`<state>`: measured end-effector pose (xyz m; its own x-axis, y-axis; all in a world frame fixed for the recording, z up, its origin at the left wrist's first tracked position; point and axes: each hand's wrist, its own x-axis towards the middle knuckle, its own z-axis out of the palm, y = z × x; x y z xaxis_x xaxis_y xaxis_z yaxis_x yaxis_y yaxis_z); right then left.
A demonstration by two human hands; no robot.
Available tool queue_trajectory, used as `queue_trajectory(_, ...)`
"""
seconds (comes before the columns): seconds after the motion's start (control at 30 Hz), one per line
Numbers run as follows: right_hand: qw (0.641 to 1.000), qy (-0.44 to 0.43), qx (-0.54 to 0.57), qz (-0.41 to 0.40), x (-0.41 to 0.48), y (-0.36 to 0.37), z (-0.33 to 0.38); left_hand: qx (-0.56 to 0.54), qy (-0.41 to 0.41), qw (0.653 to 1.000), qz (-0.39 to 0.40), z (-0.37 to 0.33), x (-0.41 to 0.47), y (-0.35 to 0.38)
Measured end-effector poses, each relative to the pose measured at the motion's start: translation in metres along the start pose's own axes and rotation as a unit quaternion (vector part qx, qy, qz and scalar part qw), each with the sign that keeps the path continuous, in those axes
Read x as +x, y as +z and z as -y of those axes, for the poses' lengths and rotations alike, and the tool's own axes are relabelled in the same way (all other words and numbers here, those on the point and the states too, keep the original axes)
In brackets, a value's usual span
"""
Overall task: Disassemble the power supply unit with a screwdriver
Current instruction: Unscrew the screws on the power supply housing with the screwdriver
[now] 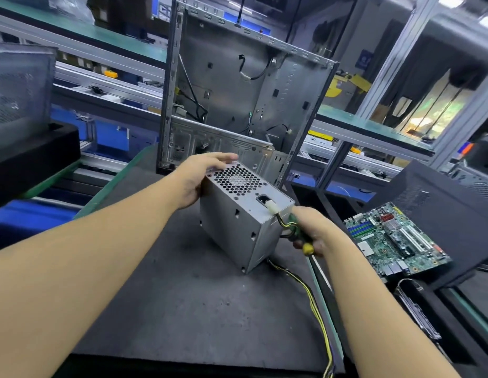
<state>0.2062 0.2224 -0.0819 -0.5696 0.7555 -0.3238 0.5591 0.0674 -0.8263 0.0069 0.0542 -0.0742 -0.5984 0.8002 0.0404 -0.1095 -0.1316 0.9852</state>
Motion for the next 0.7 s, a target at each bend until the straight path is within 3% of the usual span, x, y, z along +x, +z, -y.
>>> queue_trajectory(0.1, 0.999, 0.01, 0.028, 0.036, -0.008, 0.007, -0.001, -0.046, 0.024, 0.997, 0.055, 0.018, -0.009, -0.003)
queue_trajectory(0.33, 0.999, 0.006, 0.027, 0.039, -0.012, 0.025, 0.007, 0.126, 0.089, 0.987, 0.044, 0.005, -0.02, -0.007)
queue_trajectory(0.43, 0.999, -0.003, 0.021, 0.047, -0.01, 0.031, 0.014, 0.15, 0.088, 0.983, 0.054, -0.003, -0.036, -0.012)
queue_trajectory(0.63, 0.997, -0.004, 0.017, 0.076, -0.013, 0.052, 0.026, 0.247, 0.156, 0.952, -0.09, 0.003, -0.098, -0.016)
queue_trajectory(0.7, 0.996, -0.015, -0.008, 0.093, -0.012, 0.057, 0.031, 0.258, 0.141, 0.947, -0.13, 0.002, -0.11, -0.017)
